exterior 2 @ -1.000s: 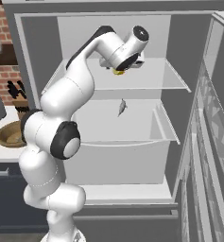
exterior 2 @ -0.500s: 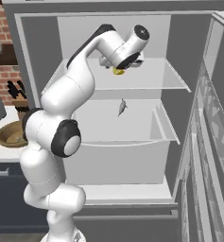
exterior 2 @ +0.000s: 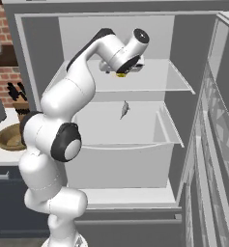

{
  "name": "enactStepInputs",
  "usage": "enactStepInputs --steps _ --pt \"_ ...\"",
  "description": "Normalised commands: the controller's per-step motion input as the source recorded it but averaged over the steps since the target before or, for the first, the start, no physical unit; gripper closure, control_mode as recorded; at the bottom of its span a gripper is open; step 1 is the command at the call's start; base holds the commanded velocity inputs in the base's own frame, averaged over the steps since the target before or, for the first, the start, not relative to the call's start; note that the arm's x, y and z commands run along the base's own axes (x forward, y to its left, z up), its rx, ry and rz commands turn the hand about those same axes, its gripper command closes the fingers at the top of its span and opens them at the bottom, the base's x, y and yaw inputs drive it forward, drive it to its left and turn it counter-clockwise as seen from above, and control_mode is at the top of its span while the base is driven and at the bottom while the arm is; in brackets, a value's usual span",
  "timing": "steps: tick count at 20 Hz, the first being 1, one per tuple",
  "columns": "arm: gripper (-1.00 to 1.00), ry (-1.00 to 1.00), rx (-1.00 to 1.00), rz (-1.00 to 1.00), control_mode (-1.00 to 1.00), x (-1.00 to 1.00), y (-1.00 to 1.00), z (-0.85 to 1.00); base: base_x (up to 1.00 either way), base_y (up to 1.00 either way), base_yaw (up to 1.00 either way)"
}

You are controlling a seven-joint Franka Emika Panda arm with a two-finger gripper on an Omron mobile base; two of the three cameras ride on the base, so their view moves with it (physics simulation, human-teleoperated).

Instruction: Grab a lemon wedge from the fridge and one ice cube from the ice bowl, and put them in the glass of lemonade.

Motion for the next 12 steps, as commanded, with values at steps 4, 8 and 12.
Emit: enactStepInputs --steps 4,8,12 --pt "-1.00 0.00 0.00 0.00 -1.00 0.00 0.00 0.00 0.00 0.00 0.00" --pt "-1.00 -0.02 0.00 0.00 -1.00 0.02 0.00 0.00 0.00 0.00 0.00" --pt "-1.00 -0.03 0.00 -0.06 -1.00 0.10 0.00 0.00 0.00 0.00 0.00"
